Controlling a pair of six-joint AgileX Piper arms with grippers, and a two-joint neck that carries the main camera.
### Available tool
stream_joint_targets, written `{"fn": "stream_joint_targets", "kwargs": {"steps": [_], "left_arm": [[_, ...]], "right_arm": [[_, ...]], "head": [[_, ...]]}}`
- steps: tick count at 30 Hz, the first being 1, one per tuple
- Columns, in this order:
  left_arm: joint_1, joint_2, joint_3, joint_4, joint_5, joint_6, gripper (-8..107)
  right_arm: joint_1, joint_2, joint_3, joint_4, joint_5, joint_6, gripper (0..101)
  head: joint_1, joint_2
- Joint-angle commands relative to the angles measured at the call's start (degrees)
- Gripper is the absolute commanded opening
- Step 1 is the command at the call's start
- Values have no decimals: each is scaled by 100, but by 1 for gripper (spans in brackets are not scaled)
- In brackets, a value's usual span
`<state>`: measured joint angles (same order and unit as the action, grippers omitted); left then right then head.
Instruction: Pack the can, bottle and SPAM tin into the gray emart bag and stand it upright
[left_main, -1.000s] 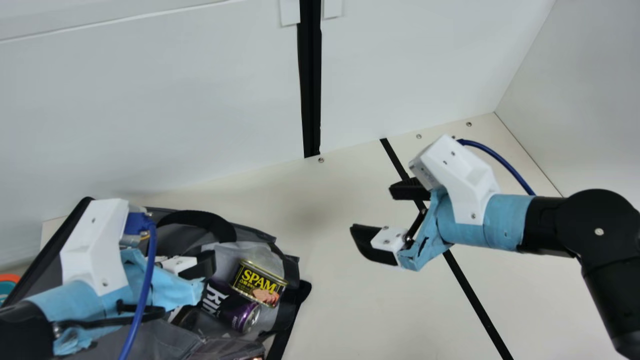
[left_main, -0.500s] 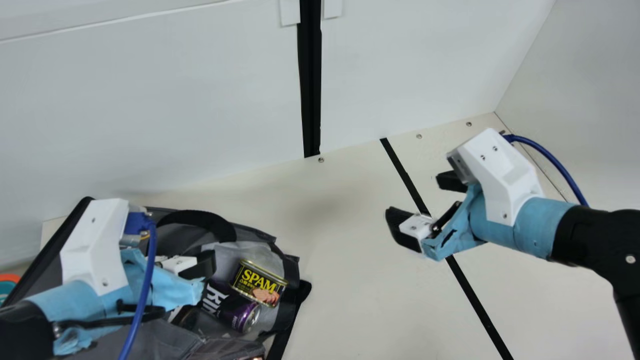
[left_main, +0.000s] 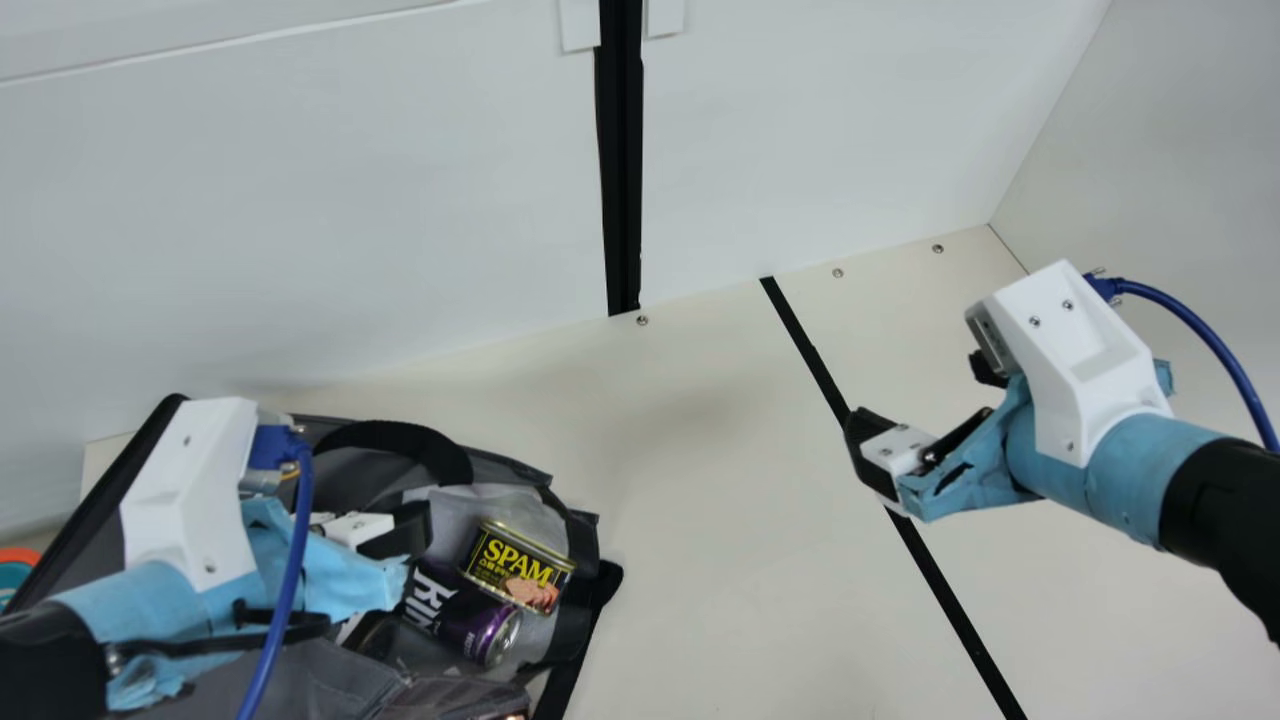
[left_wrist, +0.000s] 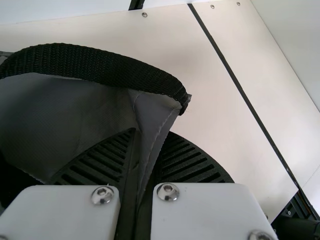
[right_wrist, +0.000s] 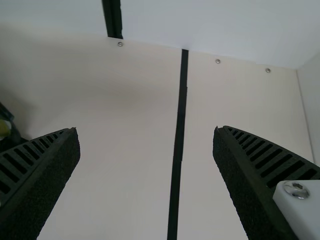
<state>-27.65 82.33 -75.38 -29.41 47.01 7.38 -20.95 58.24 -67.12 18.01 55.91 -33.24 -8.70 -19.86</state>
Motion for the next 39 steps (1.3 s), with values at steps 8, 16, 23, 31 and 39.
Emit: {"fn": "stream_joint_targets", "kwargs": {"steps": [8,16,23,31,39], "left_arm": [[0,0,0,0,0,0,-8],[0,0,0,0,0,0,-8],[0,0,0,0,0,0,-8],[0,0,0,0,0,0,-8],[0,0,0,0,0,0,-8]], "right_arm": [[-49,-208,-114,-845,175,575,95],[-89,-360,-237,-1375,380,1037,95],[-93,-435,-416,-1823,611,1496,95],[-74,-419,-773,-2224,982,2057,95],[-46,-381,-1190,-2465,1399,2513,95]], "head": [[-130,-14],[-130,-14],[-130,-14],[-130,-14],[-130,-14]]}}
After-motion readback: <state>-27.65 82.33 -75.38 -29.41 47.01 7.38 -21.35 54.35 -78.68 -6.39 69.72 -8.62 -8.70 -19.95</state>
